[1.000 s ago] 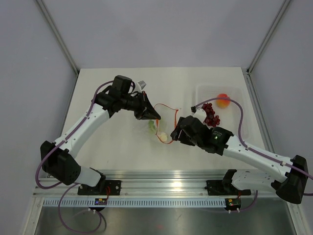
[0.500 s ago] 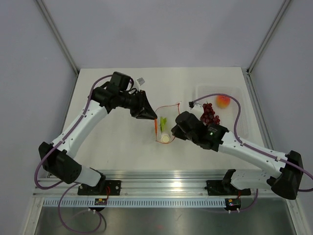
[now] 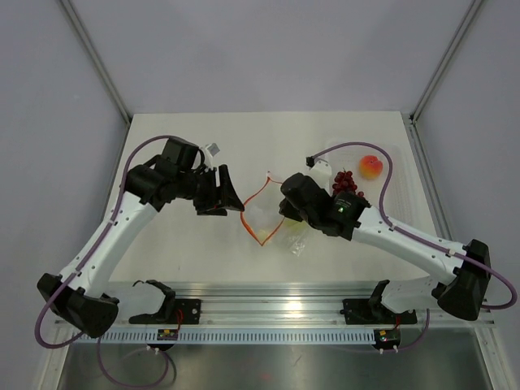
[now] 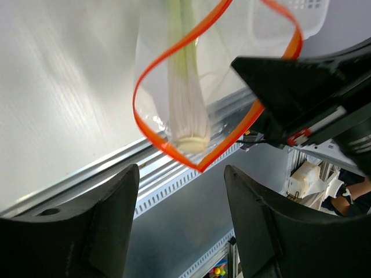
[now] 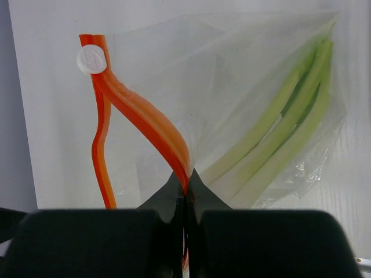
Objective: Place the food in the zip-top bag and seal the zipper
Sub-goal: Adjust the zipper food storage bag at the center of the board, then pick up the fake fruit from the bin, then place the fake fruit in the zipper food storage bag.
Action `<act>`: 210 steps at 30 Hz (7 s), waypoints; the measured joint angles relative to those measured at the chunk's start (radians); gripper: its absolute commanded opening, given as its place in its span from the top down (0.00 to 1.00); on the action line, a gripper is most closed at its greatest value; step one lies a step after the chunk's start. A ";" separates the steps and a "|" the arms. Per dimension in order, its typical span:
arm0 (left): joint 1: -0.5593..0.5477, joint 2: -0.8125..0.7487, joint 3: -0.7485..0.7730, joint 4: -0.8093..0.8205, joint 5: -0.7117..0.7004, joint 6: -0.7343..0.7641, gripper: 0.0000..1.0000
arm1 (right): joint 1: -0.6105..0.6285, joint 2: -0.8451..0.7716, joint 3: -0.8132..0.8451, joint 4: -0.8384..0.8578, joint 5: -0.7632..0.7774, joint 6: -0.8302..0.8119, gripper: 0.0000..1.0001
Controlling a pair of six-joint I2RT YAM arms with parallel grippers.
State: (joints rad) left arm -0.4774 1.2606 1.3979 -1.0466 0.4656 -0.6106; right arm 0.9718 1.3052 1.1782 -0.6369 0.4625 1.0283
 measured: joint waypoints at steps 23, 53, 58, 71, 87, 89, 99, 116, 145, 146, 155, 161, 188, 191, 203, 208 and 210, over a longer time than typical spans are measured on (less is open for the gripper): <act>-0.035 -0.078 -0.356 0.269 0.012 -0.211 0.35 | 0.000 0.000 0.000 0.005 0.010 0.000 1.00; -0.098 0.195 -0.157 0.234 -0.001 -0.147 1.00 | -0.010 0.116 0.077 -0.078 -0.042 -0.049 1.00; -0.098 0.201 0.012 0.116 -0.019 -0.114 1.00 | -0.010 0.090 0.121 -0.115 -0.048 -0.067 1.00; -0.098 0.152 0.021 0.158 -0.008 -0.077 1.00 | -0.013 -0.074 0.114 -0.121 0.000 -0.084 1.00; -0.102 0.206 0.222 0.073 -0.053 -0.048 1.00 | -0.014 0.012 0.122 -0.175 0.008 -0.090 0.98; -0.102 0.198 0.230 0.068 -0.069 -0.040 1.00 | -0.014 0.012 0.137 -0.165 0.008 -0.103 0.96; -0.104 0.216 0.154 0.045 -0.098 -0.025 1.00 | -0.023 0.046 0.140 -0.161 -0.003 -0.126 0.42; -0.098 0.250 0.209 0.077 -0.040 -0.064 1.00 | -0.477 -0.168 0.179 -0.272 -0.016 -0.331 0.25; -0.096 0.409 0.323 0.110 -0.040 -0.142 1.00 | -0.880 0.558 0.107 0.006 -0.489 -0.728 0.28; -0.096 0.411 0.323 0.114 -0.043 -0.149 1.00 | -0.880 0.560 0.108 0.012 -0.489 -0.730 0.34; -0.113 0.469 0.368 0.142 -0.094 -0.189 1.00 | -0.882 0.461 0.071 0.027 -0.474 -0.705 0.95; -0.134 0.521 0.370 0.159 -0.102 -0.202 1.00 | -0.882 0.245 0.058 -0.020 -0.436 -0.691 1.00; -0.136 0.622 0.519 0.157 -0.068 -0.213 1.00 | -0.543 -0.220 0.050 0.196 -0.529 -0.327 1.00; -0.136 0.622 0.524 0.151 -0.066 -0.214 1.00 | -0.521 -0.219 -0.007 0.243 -0.517 -0.282 1.00; -0.132 0.621 0.556 0.143 -0.044 -0.215 1.00 | -0.481 -0.190 -0.174 0.443 -0.478 -0.174 1.00; -0.126 0.616 0.536 0.162 -0.011 -0.230 1.00 | -0.468 -0.145 -0.231 0.471 -0.452 -0.164 1.00; -0.122 0.612 0.517 0.179 0.007 -0.240 1.00 | -0.459 -0.130 -0.246 0.477 -0.444 -0.165 1.00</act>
State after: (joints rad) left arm -0.5995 1.8729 1.9148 -0.8680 0.4728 -0.8509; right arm 0.5125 1.1755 0.9321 -0.1596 0.0189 0.8631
